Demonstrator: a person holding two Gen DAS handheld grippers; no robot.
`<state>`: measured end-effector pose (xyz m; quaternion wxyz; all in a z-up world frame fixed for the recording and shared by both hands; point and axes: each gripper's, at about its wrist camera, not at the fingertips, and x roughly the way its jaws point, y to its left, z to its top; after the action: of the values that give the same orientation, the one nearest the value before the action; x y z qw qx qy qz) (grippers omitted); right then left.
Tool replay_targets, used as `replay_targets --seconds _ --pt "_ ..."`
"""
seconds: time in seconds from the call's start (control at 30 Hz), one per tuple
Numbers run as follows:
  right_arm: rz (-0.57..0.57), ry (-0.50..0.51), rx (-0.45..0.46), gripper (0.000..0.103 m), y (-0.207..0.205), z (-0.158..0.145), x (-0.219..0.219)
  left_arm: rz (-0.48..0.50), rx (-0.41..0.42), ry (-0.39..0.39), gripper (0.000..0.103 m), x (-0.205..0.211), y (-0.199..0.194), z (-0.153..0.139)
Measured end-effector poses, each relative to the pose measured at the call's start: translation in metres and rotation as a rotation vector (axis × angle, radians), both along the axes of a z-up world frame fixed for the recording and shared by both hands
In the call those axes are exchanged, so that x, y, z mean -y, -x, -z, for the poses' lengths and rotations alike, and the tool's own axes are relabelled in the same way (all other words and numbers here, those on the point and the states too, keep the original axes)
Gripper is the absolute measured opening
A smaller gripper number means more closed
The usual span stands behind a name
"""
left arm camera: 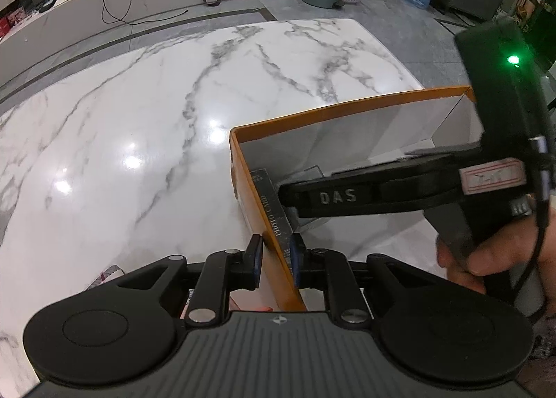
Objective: Organize rigid objects
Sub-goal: 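Lower the PHOTO CARD box into the orange box while right tool releases clear box, then withdraw both tools from the orange box back toward the item pile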
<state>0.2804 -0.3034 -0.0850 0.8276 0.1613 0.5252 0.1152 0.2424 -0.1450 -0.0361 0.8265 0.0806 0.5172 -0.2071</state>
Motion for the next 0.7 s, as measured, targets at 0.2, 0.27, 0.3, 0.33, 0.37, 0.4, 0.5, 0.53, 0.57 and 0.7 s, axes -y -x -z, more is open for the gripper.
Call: replay_targets --seconds 0.2,0.27,0.3,0.33,0.37,0.4,0.5,0.53,0.57,0.7 --pt "0.039 -0.057 -0.032 0.036 0.009 0.001 0.005 -0.003 0.005 0.0 0.018 0.0 0.004 -0.001" --pt "0.059 -0.059 -0.033 0.03 0.01 0.003 0.004 -0.005 0.006 -0.006 0.018 0.002 0.005 -0.001" --pt "0.071 -0.054 -0.031 0.028 0.009 0.004 0.004 -0.002 0.007 -0.011 0.018 0.003 0.004 -0.001" --pt "0.082 -0.053 -0.028 0.028 0.008 0.005 0.003 -0.001 0.009 -0.014 0.018 0.003 0.005 -0.001" --pt "0.093 -0.053 -0.024 0.028 0.006 0.005 0.003 0.001 0.01 -0.019 0.018 0.004 0.004 -0.001" --pt "0.099 -0.05 -0.024 0.028 0.005 0.005 0.002 0.003 0.011 -0.022 0.018 0.005 0.004 -0.001" --pt "0.087 -0.03 -0.016 0.028 0.006 0.003 -0.001 0.006 0.015 -0.03 0.018 0.006 0.004 -0.001" --pt "0.082 -0.025 -0.014 0.028 0.007 0.002 -0.001 0.009 0.016 -0.033 0.018 0.007 0.005 -0.001" --pt "0.079 -0.018 -0.013 0.028 0.008 0.001 -0.001 0.011 0.019 -0.038 0.018 0.008 0.005 -0.001" --pt "0.064 0.021 0.036 0.029 0.018 -0.011 -0.002 0.017 0.038 -0.039 0.018 0.008 0.009 -0.003"
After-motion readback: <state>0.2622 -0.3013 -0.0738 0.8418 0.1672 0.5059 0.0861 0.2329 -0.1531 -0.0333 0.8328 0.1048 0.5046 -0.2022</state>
